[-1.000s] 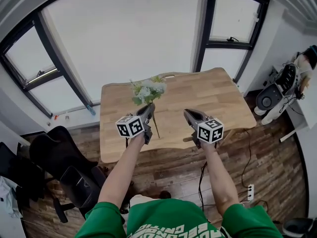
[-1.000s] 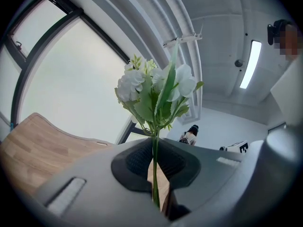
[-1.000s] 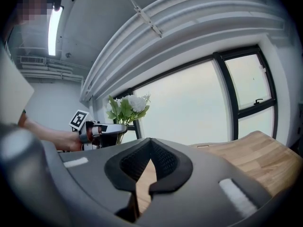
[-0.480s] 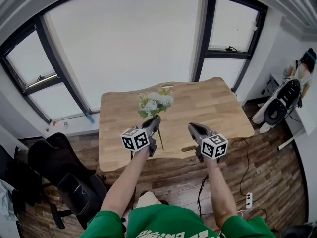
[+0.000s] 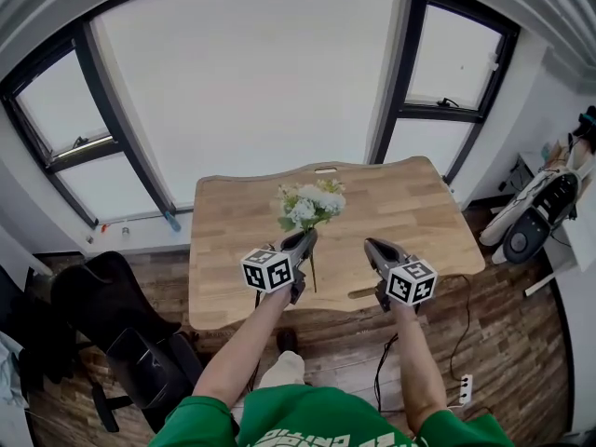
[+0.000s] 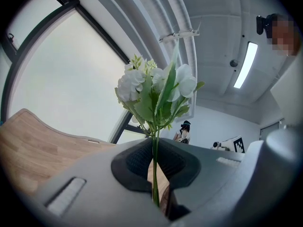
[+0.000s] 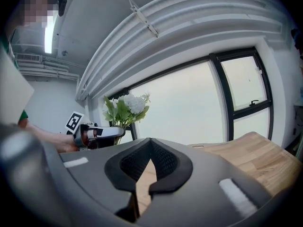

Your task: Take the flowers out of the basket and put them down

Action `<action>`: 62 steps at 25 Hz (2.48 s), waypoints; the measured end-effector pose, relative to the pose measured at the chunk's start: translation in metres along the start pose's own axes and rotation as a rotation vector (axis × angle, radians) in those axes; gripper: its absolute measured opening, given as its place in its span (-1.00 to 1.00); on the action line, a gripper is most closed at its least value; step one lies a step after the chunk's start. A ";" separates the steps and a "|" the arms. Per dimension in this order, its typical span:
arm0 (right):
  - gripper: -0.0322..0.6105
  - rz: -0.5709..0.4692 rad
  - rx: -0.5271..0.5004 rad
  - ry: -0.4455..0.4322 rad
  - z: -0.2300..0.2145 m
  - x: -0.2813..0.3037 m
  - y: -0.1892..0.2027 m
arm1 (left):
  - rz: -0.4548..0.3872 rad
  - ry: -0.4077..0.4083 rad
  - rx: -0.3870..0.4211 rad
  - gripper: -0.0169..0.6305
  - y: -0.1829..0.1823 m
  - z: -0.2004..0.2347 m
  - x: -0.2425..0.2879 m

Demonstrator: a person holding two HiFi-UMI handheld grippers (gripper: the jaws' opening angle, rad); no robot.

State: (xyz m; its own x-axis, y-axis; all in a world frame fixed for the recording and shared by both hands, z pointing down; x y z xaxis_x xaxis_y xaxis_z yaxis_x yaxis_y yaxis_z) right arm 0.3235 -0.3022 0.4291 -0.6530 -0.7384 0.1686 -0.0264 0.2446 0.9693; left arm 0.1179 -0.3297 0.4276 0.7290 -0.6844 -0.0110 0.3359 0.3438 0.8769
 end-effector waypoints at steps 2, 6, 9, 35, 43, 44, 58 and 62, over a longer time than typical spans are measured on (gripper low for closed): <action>-0.88 0.002 0.001 0.000 -0.006 0.012 -0.003 | 0.008 0.001 -0.002 -0.84 -0.002 0.010 0.007; -0.88 0.008 -0.004 -0.001 -0.011 0.039 -0.012 | 0.012 0.005 -0.005 -0.84 -0.012 0.034 0.017; -0.88 0.022 -0.016 -0.013 -0.014 0.061 -0.017 | 0.002 0.004 -0.016 -0.84 -0.020 0.053 0.024; -0.88 0.140 -0.081 -0.048 -0.034 0.190 -0.030 | -0.039 -0.017 -0.137 -0.84 -0.040 0.172 0.052; -0.88 0.124 -0.044 0.015 -0.070 0.206 -0.030 | 0.026 0.022 -0.139 -0.84 -0.037 0.193 0.083; -0.88 0.124 -0.044 0.021 -0.075 0.208 -0.031 | 0.034 0.024 -0.142 -0.84 -0.037 0.195 0.088; -0.88 0.103 0.031 0.008 -0.158 0.204 -0.023 | 0.099 -0.015 -0.129 -0.84 -0.017 0.195 0.158; -0.88 0.099 0.046 -0.025 -0.188 0.202 -0.026 | 0.098 -0.064 -0.128 -0.84 -0.012 0.193 0.177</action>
State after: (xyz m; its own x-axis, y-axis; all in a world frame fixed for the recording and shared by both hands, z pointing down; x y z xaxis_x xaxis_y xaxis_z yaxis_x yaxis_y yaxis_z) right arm 0.3350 -0.5764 0.4713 -0.6725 -0.6937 0.2582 0.0052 0.3443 0.9388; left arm 0.1273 -0.5791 0.5078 0.7239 -0.6818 0.1060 0.3410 0.4870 0.8041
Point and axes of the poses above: the fingertips, and each gripper's own axes: x forward along the fingers, z to its left, y out of its underside, the point moved 5 cm from there along -x, backward along the fingers, and after that the axes turned 2 degrees about -x, right-handed, at the moved point
